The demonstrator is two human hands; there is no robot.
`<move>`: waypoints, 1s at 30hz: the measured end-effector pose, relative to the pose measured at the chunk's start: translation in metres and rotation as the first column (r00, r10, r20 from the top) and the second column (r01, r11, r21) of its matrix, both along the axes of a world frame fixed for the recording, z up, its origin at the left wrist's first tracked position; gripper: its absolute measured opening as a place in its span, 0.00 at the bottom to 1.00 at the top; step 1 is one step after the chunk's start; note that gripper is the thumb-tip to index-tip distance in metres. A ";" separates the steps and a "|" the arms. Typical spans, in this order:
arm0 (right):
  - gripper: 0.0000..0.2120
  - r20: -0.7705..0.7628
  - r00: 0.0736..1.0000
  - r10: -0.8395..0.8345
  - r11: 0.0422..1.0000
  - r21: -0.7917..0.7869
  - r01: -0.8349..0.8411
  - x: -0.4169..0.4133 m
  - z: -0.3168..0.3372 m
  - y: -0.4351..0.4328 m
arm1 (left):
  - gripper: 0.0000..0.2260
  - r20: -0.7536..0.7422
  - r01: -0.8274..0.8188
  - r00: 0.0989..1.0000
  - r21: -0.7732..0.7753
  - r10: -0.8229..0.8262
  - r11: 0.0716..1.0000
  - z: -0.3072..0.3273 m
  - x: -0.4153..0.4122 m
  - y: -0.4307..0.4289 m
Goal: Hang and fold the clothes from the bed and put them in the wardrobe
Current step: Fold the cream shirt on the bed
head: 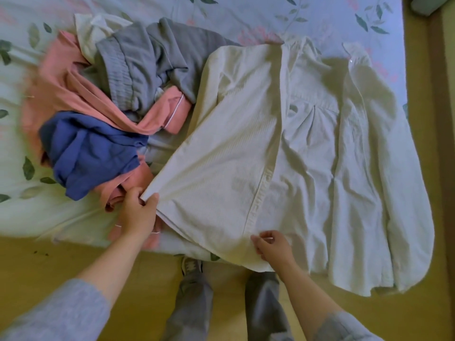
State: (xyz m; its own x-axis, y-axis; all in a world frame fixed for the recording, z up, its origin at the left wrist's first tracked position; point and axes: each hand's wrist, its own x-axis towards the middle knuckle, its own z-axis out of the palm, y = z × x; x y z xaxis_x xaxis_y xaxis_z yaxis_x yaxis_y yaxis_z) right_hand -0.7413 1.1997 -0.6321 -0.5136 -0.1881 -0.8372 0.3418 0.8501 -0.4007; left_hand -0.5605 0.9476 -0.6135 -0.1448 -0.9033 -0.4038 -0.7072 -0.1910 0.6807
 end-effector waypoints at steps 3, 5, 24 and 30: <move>0.19 -0.168 0.941 0.293 0.953 0.126 -0.274 0.017 0.005 -0.008 | 0.11 -0.004 -0.015 1.000 0.077 0.015 0.997 -0.006 0.010 0.000; 0.22 -0.248 0.886 0.393 0.917 0.184 -0.355 0.026 0.008 -0.015 | 0.17 -0.073 -0.053 0.994 0.302 0.078 0.952 -0.008 0.011 -0.001; 0.14 -0.322 0.891 0.321 0.932 0.274 -0.237 0.054 0.017 -0.047 | 0.14 -0.154 0.067 0.987 0.102 -0.051 0.993 -0.009 0.057 0.042; 0.21 -0.481 0.788 0.386 0.923 0.198 -0.331 0.038 0.032 -0.068 | 0.11 -0.170 -0.198 0.959 0.181 0.229 0.963 -0.003 0.035 0.008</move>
State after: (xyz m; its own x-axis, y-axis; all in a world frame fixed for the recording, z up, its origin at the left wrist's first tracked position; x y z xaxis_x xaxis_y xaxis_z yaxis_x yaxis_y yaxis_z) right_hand -0.7037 1.1318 -0.6003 -0.7775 -0.3742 -0.5055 -0.2205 0.9149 -0.3381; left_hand -0.5256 0.9556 -0.6166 -0.0427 -0.8466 -0.5305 -0.5007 -0.4413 0.7447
